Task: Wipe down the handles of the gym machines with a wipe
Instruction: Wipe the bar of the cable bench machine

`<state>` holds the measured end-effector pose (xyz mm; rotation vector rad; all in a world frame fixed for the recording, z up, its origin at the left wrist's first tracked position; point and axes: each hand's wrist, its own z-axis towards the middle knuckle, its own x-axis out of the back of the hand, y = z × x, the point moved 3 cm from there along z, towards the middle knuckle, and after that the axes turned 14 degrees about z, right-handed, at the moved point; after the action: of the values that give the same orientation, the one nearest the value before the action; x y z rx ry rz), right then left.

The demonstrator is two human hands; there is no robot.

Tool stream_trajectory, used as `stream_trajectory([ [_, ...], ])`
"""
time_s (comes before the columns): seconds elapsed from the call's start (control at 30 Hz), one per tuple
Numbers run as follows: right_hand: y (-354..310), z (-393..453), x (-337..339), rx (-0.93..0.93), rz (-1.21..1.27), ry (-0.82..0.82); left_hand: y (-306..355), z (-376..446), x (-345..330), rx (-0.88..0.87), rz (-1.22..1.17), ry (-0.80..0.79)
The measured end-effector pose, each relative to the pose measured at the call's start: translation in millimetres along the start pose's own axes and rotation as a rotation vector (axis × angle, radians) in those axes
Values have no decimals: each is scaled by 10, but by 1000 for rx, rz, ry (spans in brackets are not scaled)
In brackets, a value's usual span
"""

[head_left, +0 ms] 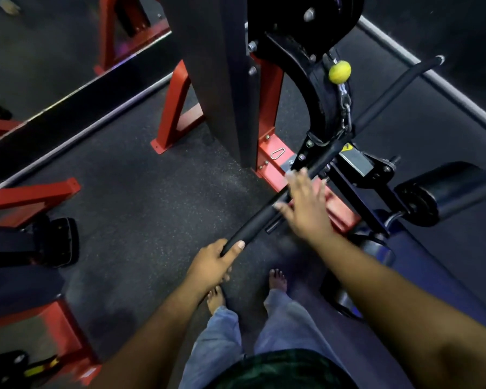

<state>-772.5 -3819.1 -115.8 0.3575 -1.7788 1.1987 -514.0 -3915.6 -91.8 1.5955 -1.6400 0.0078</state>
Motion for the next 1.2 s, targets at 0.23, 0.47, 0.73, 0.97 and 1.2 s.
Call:
stream_trajectory([
  [0.23,-22,169,18,-232,329,201,-298,-196,50,75,-14,-7],
  [0.47,-557,-211,-390,-222,413,233,-273,-199,43,68,140,40],
  [0.73,-528,283,-211,-639,772,577,-310,-201,26,56,202,85],
  [0.97,-931,8,-390,-796,1429,673,-268,-189,177,32,279,113],
  [1.2,-595,292,-233,-920,1806,711,-290,-292,252,-38,370,129],
])
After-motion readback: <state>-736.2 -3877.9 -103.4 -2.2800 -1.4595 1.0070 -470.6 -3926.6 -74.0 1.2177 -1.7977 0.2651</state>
